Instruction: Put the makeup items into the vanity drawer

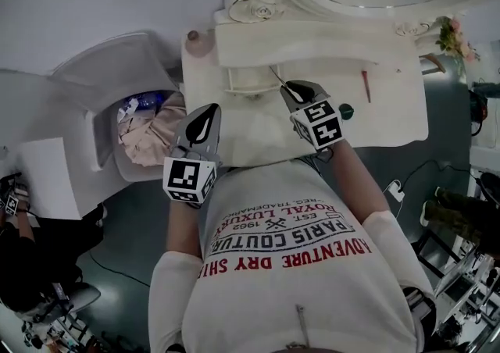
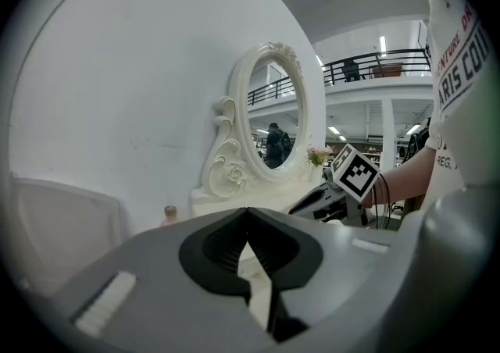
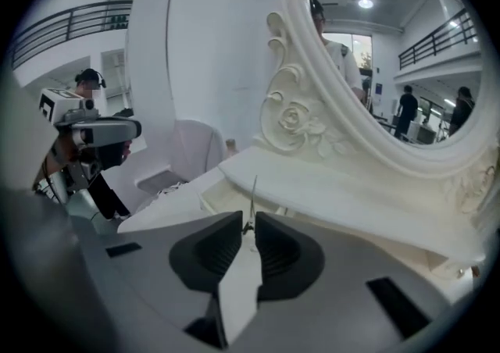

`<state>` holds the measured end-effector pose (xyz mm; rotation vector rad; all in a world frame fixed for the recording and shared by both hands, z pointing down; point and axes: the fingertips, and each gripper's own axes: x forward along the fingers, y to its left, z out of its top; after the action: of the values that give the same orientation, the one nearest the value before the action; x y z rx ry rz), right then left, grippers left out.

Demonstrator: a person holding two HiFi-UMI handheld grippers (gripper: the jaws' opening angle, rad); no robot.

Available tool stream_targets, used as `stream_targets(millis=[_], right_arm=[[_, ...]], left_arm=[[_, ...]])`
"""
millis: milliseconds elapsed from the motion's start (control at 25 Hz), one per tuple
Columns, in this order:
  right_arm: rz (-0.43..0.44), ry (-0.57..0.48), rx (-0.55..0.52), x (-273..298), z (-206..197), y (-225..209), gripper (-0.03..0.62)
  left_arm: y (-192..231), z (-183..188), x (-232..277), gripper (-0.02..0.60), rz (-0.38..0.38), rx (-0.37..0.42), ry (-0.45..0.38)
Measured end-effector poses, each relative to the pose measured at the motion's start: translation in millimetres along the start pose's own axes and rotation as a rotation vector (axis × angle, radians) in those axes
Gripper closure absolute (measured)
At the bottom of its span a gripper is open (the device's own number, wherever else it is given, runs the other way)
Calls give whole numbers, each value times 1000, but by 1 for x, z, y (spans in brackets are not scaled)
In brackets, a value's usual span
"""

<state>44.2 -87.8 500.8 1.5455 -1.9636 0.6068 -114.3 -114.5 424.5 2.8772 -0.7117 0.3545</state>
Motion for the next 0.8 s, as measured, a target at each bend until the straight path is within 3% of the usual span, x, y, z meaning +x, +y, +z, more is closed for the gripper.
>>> stream_targets(millis=[400, 680, 760, 800], right_arm=[[196, 102, -197, 50, 11, 41, 534], [259, 83, -223, 63, 10, 51, 528], [282, 63, -214, 62, 12, 53, 392], [284, 56, -212, 61, 11, 51, 387]], left_arm=[[31, -14, -56, 571, 203, -50, 17], [32, -25, -74, 571, 315, -86, 38], [28, -23, -71, 571, 328, -94, 31], [25, -21, -69, 571, 329, -100, 26]])
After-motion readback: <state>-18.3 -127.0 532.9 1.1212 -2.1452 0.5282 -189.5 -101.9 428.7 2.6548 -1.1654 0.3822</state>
